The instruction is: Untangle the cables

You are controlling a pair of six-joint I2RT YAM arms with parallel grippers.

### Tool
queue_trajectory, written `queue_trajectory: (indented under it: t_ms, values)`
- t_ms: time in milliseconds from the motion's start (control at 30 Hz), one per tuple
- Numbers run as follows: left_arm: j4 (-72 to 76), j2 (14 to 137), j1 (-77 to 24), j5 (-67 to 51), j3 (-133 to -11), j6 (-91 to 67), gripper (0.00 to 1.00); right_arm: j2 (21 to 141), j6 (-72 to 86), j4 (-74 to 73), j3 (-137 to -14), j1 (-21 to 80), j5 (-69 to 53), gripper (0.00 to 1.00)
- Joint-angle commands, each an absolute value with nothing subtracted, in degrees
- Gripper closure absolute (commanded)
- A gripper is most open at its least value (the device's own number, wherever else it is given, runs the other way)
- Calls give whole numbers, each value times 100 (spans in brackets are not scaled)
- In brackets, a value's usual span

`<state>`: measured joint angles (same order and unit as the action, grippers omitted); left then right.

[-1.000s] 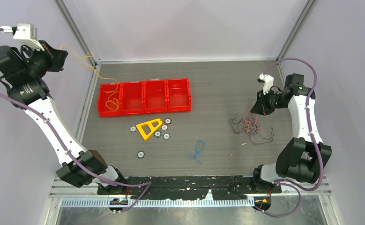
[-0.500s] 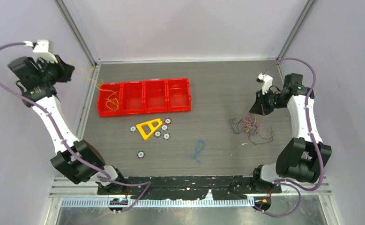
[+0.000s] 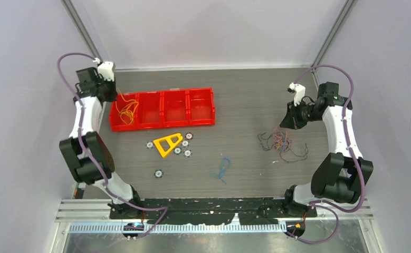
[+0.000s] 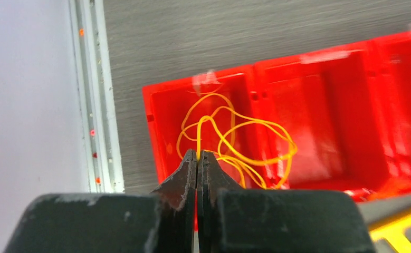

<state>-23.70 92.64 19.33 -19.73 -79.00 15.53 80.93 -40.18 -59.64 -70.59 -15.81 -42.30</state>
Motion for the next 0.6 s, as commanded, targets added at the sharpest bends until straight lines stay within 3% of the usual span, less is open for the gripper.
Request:
queue_trajectory:
  t_ms: [0,400,500,567]
  values:
    - [-1865,9958,1829,-322,-8313,1866,100,8023,-4055,-5966,-7133,-1551,-4216,95]
    - [-2064,10576,1622,-265,-8107,2463,100,8259,-3956,-5970,-7230,-1544,-4355,95]
    - [-2505,10519,1598,-620,-8336,2475,92,8213,-3963,-6061,-7229,-1522,-4444,95]
    - [-2745,10249,1615,-938,-8368,2535,79,8148,-3982,-6178,-7233,-1457,-4564,95]
